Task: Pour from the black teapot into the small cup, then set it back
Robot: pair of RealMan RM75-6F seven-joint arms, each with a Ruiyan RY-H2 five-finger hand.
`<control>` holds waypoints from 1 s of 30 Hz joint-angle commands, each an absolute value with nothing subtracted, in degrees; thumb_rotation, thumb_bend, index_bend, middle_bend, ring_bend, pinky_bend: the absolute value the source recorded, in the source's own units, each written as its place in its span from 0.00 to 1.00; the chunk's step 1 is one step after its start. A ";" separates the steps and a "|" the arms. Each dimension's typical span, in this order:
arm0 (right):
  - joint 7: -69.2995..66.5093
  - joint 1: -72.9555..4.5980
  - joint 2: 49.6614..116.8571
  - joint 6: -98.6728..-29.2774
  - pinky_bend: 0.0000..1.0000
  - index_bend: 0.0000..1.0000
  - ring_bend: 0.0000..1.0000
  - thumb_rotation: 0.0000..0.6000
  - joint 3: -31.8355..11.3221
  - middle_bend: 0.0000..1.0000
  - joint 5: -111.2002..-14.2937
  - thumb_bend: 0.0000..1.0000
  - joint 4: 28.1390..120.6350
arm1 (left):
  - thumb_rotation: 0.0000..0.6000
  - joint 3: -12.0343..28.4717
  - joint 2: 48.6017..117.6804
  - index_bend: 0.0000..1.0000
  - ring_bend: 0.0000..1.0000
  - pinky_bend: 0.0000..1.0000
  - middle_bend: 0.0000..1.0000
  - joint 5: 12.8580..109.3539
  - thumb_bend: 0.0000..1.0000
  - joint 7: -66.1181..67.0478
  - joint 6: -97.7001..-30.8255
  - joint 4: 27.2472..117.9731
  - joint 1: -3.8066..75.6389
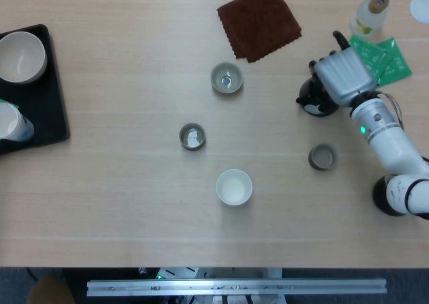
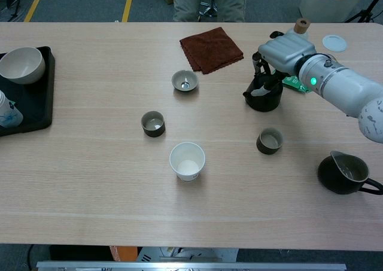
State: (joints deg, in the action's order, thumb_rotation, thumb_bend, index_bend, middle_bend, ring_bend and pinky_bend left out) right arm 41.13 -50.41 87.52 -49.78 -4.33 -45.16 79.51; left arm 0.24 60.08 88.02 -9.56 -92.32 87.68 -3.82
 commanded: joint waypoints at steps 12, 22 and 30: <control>41.72 -51.46 87.71 -49.09 0.00 0.57 0.52 0.68 -4.49 0.62 -42.48 0.17 79.04 | 1.00 0.31 60.18 0.23 0.18 0.10 0.24 87.71 0.29 -9.33 -91.97 87.72 -3.71; 41.84 -52.33 87.38 -48.57 0.00 0.64 0.59 0.68 -4.61 0.67 -40.21 0.23 79.40 | 1.00 0.36 60.22 0.23 0.18 0.10 0.24 87.53 0.29 -9.18 -91.78 87.74 -3.66; 41.35 -53.14 86.86 -48.01 0.00 0.73 0.67 0.68 -4.97 0.73 -38.84 0.24 79.51 | 1.00 0.39 60.22 0.23 0.18 0.10 0.24 87.37 0.29 -9.10 -91.80 87.77 -3.73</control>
